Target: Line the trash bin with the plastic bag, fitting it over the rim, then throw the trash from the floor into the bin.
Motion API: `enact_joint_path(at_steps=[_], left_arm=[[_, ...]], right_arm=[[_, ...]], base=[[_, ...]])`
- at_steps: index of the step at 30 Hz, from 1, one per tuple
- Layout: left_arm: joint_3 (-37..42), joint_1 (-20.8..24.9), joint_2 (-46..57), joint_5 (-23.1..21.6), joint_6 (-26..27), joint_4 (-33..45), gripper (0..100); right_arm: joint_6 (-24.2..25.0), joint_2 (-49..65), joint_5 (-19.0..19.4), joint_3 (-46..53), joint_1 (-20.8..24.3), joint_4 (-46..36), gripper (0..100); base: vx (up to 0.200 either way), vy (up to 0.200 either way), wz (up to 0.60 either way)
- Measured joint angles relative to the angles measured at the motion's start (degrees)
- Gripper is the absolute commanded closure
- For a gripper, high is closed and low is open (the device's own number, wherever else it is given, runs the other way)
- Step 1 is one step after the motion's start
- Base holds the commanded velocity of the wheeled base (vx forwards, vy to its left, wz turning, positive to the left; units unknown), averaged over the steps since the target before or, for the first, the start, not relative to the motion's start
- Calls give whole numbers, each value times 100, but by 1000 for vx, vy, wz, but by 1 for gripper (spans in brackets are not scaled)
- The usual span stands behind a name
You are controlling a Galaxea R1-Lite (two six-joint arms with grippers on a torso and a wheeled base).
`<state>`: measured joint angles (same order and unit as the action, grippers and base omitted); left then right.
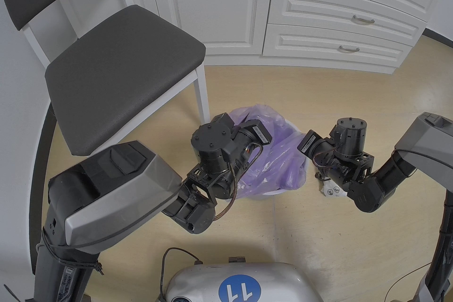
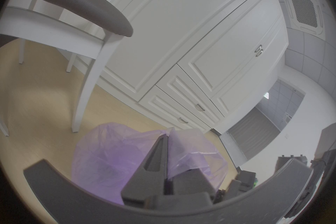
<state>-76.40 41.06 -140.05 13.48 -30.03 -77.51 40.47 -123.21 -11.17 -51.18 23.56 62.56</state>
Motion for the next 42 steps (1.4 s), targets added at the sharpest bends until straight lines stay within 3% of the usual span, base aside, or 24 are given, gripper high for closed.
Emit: enact_joint_path(at_steps=[16,21,42], left_arm=[[22,-93,-2,22,85,-4,100],[35,-151,13,26,118,0,100],[7,-486,51,-16,349,24,100]], right_arm=[[258,-397,-319,-428,168,15,100],[269,-524,-613,-610,232,9,100],[371,-837,-939,-1139,226,1,100]], base=[[0,0,0],[0,0,0],[0,0,0]])
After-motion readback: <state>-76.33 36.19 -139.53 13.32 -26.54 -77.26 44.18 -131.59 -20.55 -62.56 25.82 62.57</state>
